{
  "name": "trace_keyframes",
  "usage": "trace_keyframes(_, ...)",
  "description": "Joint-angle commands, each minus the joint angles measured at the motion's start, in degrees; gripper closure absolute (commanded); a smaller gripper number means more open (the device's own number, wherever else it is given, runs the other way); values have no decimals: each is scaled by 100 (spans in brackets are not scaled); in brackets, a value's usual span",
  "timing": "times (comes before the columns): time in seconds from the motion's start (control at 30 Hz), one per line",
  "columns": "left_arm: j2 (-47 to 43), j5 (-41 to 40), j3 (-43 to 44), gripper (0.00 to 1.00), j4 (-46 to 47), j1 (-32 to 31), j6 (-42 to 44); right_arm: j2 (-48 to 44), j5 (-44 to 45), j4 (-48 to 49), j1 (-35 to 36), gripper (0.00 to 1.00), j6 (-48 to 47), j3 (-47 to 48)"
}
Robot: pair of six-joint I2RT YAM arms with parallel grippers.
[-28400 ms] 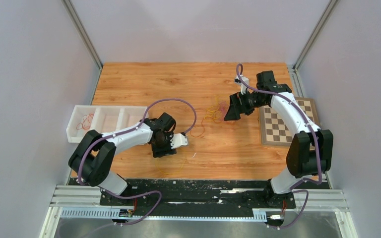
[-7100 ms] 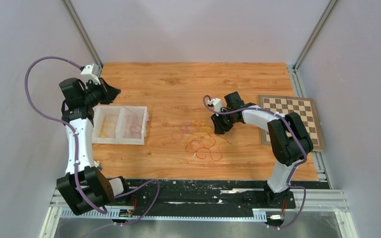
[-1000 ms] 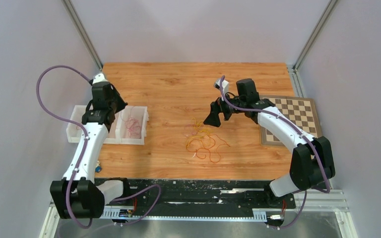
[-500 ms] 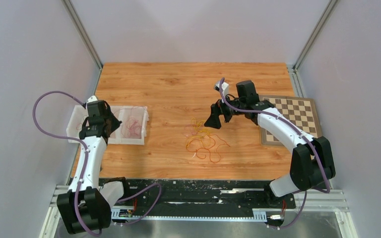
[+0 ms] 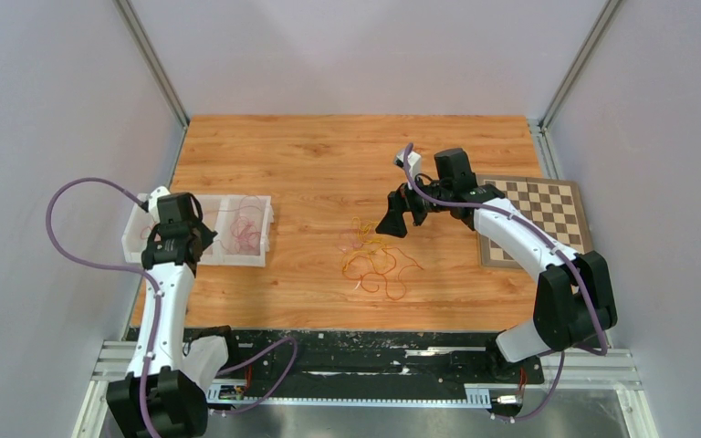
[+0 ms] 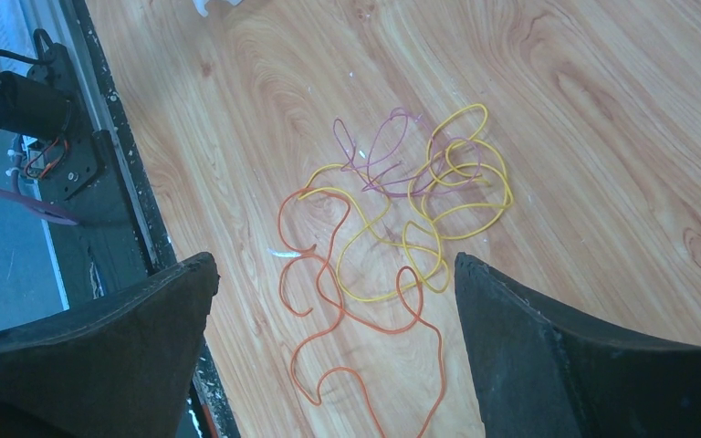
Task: Untangle the cables
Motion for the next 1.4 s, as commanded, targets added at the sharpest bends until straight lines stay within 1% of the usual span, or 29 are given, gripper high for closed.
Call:
trace_keyframes(0.0,-484,-272,-153,100,-264,106,-205,-168,-96,-4,11,0,-69,15)
trace_keyframes(0.23,-814,-191,-409,100,-376,151,-214,-178,-101,-23,14,0,-69,21)
trace_keyframes(0.6,-562,-231,-405,100,-439,165,-347,-145,-99,-23,11,0,-63,23)
trace_keyframes(0.7,-309,-304,-367,100,-323,193,-427,-107,-113,-21,12,0,-54,41)
trace_keyframes(0.8,72,-206,-52,100,-161,195,-468,-41,-143,-20,12,0,-39,68)
trace_keyframes(0.83,327,11,122,100,-76,193,-464,-14,-158,-23,13,0,-23,81)
trace_keyframes(0.93,961,326,469,100,-34,59,-523,45,-182,-21,16,0,17,133)
trace_keyframes(1.03,1306,516,728,100,113,-86,-557,42,-176,-22,13,0,27,127)
trace_keyframes(1.2,1773,747,737,100,608,-284,-690,49,-170,-23,13,0,21,84)
trace_keyframes(1.37,2090,618,705,100,1136,-666,-686,60,-162,-21,5,0,10,69)
